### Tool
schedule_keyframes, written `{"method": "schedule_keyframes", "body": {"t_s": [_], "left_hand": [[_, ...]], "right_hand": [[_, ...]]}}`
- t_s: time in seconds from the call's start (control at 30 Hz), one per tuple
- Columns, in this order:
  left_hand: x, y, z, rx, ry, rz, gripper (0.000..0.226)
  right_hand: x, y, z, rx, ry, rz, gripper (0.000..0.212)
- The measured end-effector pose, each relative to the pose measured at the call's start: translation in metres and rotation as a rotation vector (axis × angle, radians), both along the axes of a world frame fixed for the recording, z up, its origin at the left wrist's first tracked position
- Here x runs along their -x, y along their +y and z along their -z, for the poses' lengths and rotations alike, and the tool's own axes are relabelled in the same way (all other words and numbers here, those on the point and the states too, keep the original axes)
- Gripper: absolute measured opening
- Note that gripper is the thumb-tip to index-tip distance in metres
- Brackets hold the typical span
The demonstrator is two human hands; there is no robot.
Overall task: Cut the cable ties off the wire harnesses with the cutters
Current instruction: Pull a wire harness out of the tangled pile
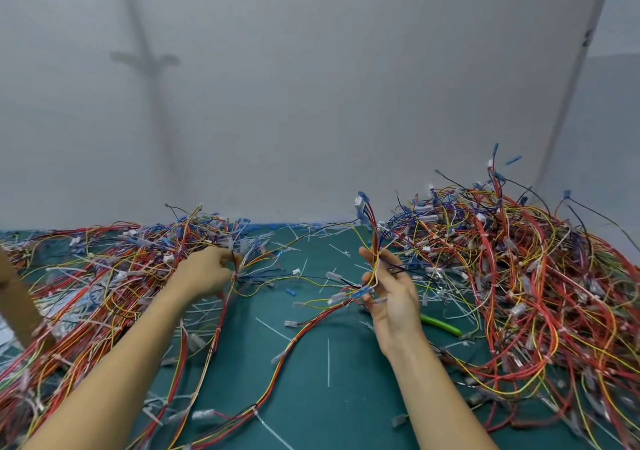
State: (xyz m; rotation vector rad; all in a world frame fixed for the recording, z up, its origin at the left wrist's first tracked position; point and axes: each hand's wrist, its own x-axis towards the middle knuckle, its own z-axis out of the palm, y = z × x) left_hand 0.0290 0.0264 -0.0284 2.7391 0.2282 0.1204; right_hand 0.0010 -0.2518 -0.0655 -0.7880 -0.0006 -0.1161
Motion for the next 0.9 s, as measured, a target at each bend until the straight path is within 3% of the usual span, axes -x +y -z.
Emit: {"method": "schedule_keyframes", "body": {"t_s": [0.1, 0.17, 0.27, 0.33, 0.4, 0.5, 0.63, 0.7, 0.9], "left_hand": [[0.001, -0.008, 0.002, -0.002, -0.34, -0.231, 0.016], [-0.001, -0.015, 0.001, 0.076, -0.492, -0.365, 0.017], [-0.006, -0.023, -0.003, -0.081, -0.55, -0.291, 0.029], [-0.013, -0.026, -0.002, -0.282, -0.515, -0.077, 0.03], [-0.02, -0.027, 0.0, -0.504, -0.356, 0.096, 0.028], [-0.028, -0.024, 0.005, -0.714, -0.189, 0.168, 0.033], [-0.027, -0.022, 0.013, -0.918, -0.117, 0.205, 0.04], [-0.026, -0.024, 0.017, -0.97, -0.138, 0.198, 0.032], [-0.028, -0.022, 0.016, -0.851, -0.199, 0.135, 0.022]], "right_hand": [[-0.001, 0.0, 0.001, 0.0, 0.01, 0.005, 0.022], [-0.002, 0.0, 0.002, -0.003, 0.016, 0.008, 0.022], [-0.001, 0.0, 0.002, 0.002, 0.021, 0.007, 0.022], [-0.001, 0.0, 0.002, -0.002, 0.026, 0.003, 0.021], [0.0, -0.001, 0.001, -0.001, 0.027, 0.002, 0.021], [0.0, -0.001, 0.001, 0.006, 0.029, 0.0, 0.021], [0.001, 0.0, 0.0, 0.007, 0.031, -0.004, 0.021], [0.001, 0.001, -0.001, 0.013, 0.029, -0.008, 0.022], [0.001, 0.0, -0.001, -0.001, 0.034, -0.007, 0.02]]}}
